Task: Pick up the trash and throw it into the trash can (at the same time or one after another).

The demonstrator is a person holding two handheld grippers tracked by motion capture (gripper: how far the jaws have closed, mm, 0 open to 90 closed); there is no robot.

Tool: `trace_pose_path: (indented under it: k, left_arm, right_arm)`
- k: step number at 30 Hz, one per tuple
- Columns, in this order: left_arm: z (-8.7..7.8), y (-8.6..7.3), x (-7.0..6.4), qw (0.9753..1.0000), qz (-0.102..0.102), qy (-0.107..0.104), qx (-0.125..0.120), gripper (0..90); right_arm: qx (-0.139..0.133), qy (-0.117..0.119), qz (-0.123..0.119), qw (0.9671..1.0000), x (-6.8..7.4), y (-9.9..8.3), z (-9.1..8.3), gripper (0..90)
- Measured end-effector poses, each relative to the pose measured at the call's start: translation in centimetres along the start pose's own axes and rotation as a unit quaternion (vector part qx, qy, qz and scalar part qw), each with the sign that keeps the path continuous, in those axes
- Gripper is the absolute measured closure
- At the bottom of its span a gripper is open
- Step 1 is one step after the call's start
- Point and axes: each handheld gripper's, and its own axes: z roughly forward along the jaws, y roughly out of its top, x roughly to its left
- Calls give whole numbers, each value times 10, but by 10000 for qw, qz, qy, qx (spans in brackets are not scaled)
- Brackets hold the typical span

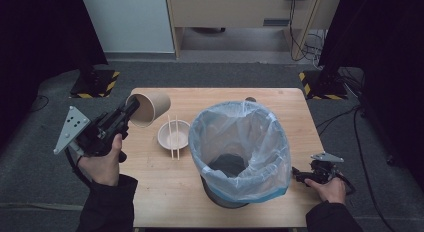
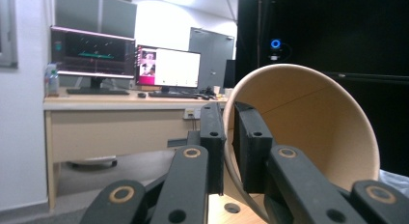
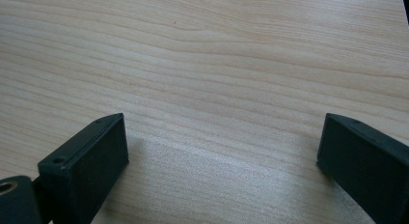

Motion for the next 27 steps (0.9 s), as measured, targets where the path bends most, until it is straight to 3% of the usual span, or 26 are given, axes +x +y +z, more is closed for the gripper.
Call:
trace_pose_path:
  k: [7, 13, 16, 23, 27]
  left_arm:
    - [7, 10, -17, 9995, 32, -237, -193, 824]
    - [20, 16, -33, 9984, 109, -507, -217, 824]
    - [30, 17, -47, 9969, 132, -758, -168, 824]
    - [47, 7, -68, 9941, 217, -1060, -59, 821]
    - [54, 0, -78, 9918, 118, -1266, 121, 820]
  right_arm:
    - [0, -4, -3, 10000, 0, 0, 0, 41]
    - [0, -4, -3, 10000, 0, 0, 0, 41]
    - [0, -3, -3, 10000, 0, 0, 0, 41]
    - [-1, -3, -3, 10000, 0, 0, 0, 41]
    - [-1, -2, -3, 10000, 0, 0, 0, 41]
